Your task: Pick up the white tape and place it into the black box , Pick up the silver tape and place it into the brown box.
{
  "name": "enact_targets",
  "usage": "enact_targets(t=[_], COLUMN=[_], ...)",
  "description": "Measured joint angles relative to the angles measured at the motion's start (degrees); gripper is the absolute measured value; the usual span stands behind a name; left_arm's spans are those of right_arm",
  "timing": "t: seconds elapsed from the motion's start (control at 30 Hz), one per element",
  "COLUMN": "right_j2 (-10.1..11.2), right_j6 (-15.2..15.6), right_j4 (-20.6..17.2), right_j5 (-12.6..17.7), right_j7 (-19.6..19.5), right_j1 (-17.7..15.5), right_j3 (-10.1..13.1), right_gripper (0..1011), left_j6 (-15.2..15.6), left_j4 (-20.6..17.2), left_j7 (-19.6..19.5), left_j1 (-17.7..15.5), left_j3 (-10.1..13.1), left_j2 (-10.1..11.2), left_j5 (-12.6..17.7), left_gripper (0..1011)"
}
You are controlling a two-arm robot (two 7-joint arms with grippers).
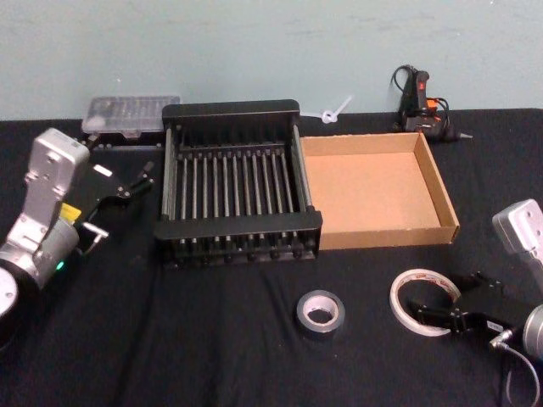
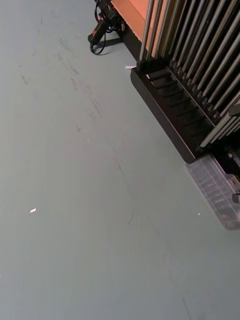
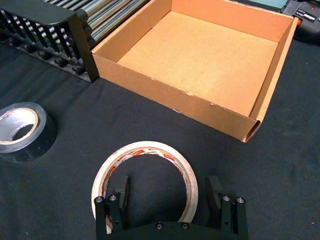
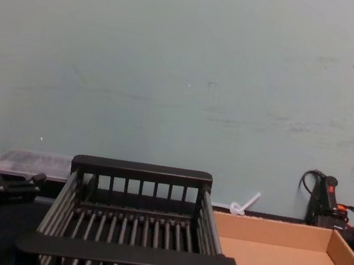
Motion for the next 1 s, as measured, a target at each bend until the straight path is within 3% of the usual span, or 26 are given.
enact_targets(t=[0.8, 1.0], right_j2=[0.0, 0.0], right_j6=[-0.1, -0.1], right_j4=[0.0, -0.1], right_j5=[0.2, 0.2], right_j7=[0.0, -0.1], right_j1=[0.0, 0.0], right_j3=[0.0, 0.0], right_gripper=[997, 850], left_j6=[0.0, 0.0], left_j4=[0.0, 0.0], left_j7=[0.0, 0.0], left_j1=[0.0, 0.0], left_j3=[0.0, 0.0], left_j2=[0.0, 0.0], left_j5=[0.0, 0.0], left_gripper=[1001, 1001])
